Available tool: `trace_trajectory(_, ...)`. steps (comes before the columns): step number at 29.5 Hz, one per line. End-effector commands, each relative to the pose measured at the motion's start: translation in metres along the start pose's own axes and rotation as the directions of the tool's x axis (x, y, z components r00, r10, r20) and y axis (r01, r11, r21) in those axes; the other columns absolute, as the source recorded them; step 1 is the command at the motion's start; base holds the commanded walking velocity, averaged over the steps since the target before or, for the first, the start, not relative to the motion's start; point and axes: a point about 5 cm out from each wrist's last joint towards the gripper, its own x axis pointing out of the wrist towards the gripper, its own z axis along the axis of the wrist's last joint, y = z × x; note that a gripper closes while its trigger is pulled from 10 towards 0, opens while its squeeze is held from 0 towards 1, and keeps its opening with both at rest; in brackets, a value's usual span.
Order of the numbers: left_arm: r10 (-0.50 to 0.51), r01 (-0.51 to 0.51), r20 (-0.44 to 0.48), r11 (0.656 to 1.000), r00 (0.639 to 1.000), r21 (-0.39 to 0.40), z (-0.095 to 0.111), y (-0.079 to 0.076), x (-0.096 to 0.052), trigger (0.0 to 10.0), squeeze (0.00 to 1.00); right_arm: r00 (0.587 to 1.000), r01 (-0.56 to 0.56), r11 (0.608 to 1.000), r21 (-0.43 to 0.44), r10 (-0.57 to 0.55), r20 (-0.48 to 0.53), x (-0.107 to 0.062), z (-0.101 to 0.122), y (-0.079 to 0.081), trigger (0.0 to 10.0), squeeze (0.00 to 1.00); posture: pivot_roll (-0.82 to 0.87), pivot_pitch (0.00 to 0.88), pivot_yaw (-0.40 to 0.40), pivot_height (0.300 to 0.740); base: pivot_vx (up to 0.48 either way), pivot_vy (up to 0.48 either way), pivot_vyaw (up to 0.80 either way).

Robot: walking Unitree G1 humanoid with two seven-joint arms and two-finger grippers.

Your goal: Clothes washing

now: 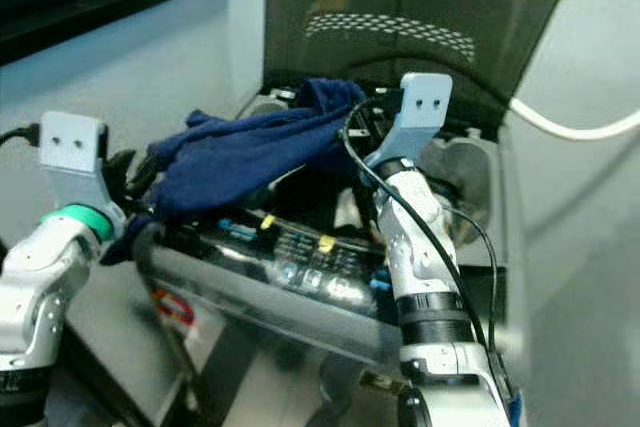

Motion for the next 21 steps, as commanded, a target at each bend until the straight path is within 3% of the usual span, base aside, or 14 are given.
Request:
trace_trajectory(1,0.007,-0.007,-0.016,1.0,1.0,0.016,-0.0035,0.0018,-0.0014,10.0,0.0,1.0,0.022,1.0,-0.001,-0.022,0.018,0.0007,0.0042,-0.0043,10.0,0.0,0.06,0.036,0.039,0.74,0.0,0.0,-0.8)
trace_trajectory(21,0.034,-0.035,-0.01,0.999,0.999,-0.004,0.0016,0.0056,0.0011,10.0,0.0,0.999,0.032,0.999,-0.006,-0.032,0.008,0.0031,0.005,-0.0066,10.0,0.0,0.06,0.052,0.031,0.74,0.0,0.0,-0.8)
